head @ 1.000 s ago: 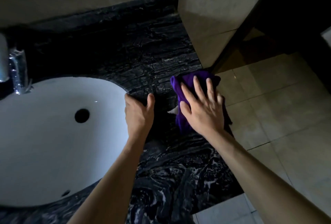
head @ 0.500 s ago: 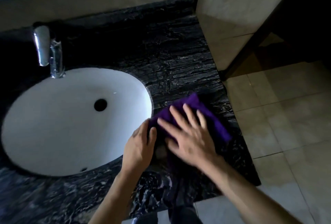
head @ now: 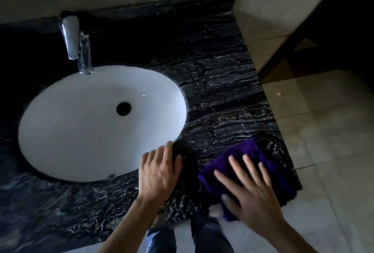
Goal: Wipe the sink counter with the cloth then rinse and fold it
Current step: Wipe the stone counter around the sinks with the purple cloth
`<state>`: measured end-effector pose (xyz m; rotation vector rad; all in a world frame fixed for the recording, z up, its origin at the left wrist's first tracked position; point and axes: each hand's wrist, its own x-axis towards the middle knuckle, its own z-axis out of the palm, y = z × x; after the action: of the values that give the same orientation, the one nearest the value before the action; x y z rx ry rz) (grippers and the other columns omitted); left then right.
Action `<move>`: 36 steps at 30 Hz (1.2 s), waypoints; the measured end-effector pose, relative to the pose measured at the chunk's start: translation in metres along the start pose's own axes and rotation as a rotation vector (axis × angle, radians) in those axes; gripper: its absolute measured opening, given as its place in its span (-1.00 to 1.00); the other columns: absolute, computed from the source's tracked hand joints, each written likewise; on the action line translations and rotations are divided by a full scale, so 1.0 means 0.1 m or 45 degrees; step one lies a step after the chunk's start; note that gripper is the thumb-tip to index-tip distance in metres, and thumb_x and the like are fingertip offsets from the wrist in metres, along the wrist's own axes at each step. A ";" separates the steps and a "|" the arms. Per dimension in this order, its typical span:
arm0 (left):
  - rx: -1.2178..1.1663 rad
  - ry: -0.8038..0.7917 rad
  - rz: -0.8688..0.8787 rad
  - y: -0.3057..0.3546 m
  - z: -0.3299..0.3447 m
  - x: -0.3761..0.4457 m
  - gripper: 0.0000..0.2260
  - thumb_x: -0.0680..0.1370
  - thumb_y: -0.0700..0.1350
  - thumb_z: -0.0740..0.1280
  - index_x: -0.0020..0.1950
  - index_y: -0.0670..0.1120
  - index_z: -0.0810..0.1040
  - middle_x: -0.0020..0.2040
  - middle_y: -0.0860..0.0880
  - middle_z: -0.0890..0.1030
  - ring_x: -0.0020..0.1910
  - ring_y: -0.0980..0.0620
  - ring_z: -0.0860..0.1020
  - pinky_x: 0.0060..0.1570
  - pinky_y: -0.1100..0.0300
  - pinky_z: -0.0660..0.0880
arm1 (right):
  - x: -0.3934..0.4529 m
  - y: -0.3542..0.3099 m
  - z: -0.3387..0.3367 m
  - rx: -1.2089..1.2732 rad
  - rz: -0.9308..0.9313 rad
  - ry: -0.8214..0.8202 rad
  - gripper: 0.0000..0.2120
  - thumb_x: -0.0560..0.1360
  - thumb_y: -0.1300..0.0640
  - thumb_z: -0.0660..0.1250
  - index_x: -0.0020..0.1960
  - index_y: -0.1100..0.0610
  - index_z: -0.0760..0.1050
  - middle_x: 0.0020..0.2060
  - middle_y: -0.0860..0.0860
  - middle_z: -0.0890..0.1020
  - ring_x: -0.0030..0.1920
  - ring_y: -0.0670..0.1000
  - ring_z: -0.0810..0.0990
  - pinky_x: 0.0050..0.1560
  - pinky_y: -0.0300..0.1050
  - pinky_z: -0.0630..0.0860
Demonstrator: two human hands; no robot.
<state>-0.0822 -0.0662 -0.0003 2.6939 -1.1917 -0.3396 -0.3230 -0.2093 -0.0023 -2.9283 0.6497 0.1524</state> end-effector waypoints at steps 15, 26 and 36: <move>0.021 0.034 -0.074 -0.05 0.04 -0.13 -0.64 0.61 0.15 0.12 0.28 -0.02 0.47 -0.01 0.01 0.58 -0.10 -0.09 0.56 -0.12 -0.01 0.48 | 2.39 -0.11 -0.19 0.009 0.399 0.110 -0.37 0.55 -0.31 -0.01 0.61 -0.25 0.06 0.65 0.07 0.11 0.62 0.33 0.02 0.53 0.44 0.00; -0.535 0.055 -0.411 -0.23 -0.15 0.21 -0.75 0.64 0.08 0.18 0.26 0.05 0.47 -0.17 0.06 0.67 -0.21 -0.08 0.63 -0.23 0.02 0.53 | 2.51 -0.20 -0.19 -0.017 0.332 0.146 -0.39 0.58 -0.31 -0.01 0.61 -0.23 0.09 0.64 0.07 0.16 0.61 0.30 0.10 0.52 0.41 0.06; -2.330 0.698 -0.906 -1.30 -1.61 1.96 -0.77 0.69 -0.18 0.19 -0.10 -0.24 0.49 -0.32 -0.18 0.60 -0.46 0.02 0.57 -0.33 0.22 0.60 | 2.50 -0.20 -0.21 -0.042 0.368 0.177 -0.38 0.56 -0.29 0.00 0.60 -0.20 0.19 0.62 0.02 0.22 0.59 0.25 0.18 0.48 0.34 0.14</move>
<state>0.1818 -0.1145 0.0950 1.1859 0.3582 -0.3970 -0.0874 -0.2978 -0.0111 -2.8787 1.1005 -0.0119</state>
